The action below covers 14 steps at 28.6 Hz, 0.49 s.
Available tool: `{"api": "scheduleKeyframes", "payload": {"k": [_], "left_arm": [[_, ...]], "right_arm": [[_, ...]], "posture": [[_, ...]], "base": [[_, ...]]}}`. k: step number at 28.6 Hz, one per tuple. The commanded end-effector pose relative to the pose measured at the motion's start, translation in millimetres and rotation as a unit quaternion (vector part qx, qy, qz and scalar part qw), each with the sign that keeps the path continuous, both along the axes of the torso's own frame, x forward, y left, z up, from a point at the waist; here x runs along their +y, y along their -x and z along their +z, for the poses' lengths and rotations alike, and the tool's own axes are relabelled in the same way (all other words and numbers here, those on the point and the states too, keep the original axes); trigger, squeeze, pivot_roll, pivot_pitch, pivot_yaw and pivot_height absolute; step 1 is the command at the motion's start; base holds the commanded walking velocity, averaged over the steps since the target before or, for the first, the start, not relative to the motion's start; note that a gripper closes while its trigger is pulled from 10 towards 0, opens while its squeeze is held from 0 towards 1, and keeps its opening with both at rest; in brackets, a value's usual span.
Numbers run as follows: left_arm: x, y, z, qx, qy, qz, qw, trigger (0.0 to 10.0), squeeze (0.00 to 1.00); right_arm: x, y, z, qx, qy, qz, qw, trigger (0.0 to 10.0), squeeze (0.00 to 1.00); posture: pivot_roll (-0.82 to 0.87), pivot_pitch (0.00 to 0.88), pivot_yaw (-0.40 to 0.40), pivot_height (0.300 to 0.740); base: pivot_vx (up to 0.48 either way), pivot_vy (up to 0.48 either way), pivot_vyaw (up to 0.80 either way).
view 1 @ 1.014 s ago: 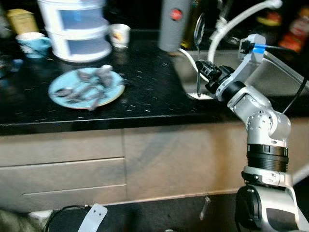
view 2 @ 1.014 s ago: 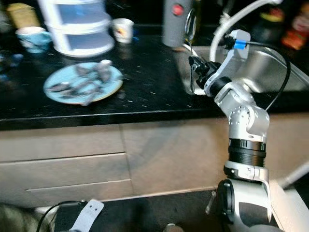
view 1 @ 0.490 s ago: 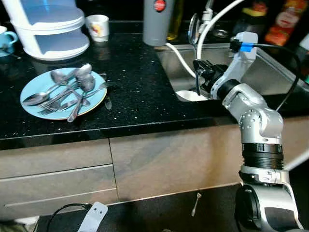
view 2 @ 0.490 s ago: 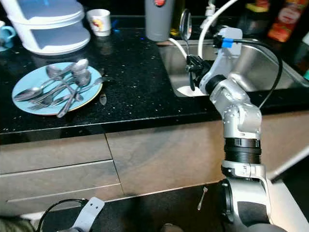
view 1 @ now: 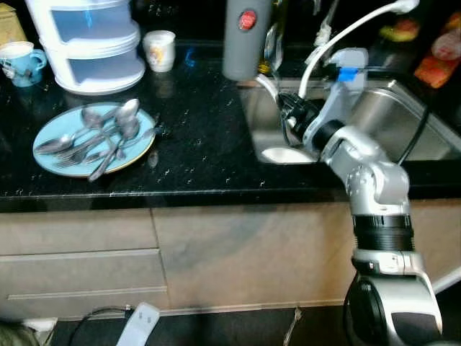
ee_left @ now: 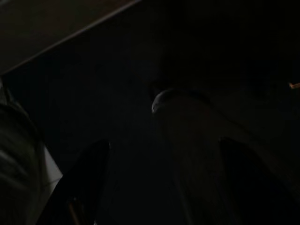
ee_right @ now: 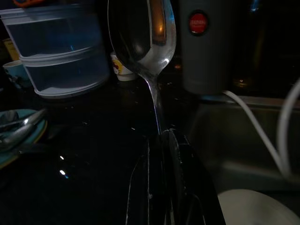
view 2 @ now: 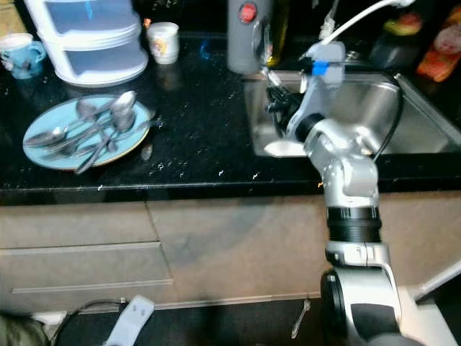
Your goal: Kitchen organization
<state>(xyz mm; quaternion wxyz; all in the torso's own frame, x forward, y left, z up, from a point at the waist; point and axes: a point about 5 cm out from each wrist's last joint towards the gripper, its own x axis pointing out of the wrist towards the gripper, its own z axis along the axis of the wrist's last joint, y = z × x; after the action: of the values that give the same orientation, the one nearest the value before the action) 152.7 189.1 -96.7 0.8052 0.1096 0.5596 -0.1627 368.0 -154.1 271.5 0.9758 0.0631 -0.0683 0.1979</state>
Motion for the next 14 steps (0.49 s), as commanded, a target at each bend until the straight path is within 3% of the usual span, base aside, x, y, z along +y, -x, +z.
{"api": "scheduleKeyframes", "payload": {"k": [1, 11, 14], "left_arm": [[-1.7, 6.2, -3, 0.013, 0.002, 0.001, 1.0, 10.0, 0.0], [-2.7, 6.8, -3, 0.013, 0.001, -0.001, 1.0, 10.0, 0.0], [-2.2, 6.6, -3, 0.009, -0.005, 0.003, 1.0, 10.0, 0.0]], "right_arm": [[-4.4, -0.2, 0, -0.003, 0.008, -0.01, 1.0, 10.0, 0.0], [1.3, -1.9, 1, -0.009, 0.039, -0.004, 0.999, 10.0, 0.0], [6.5, -3.6, 1, -0.014, 0.057, 0.0, 0.998, 10.0, 0.0]], "posture": [[-0.04, 0.0, -0.025, 0.74], [-0.04, 0.0, -0.033, 0.74], [-0.04, 0.0, -0.036, 0.74]], "base": [[0.0, -0.379, 0.0], [0.0, -0.378, 0.0], [0.0, 0.0, 0.0]]}}
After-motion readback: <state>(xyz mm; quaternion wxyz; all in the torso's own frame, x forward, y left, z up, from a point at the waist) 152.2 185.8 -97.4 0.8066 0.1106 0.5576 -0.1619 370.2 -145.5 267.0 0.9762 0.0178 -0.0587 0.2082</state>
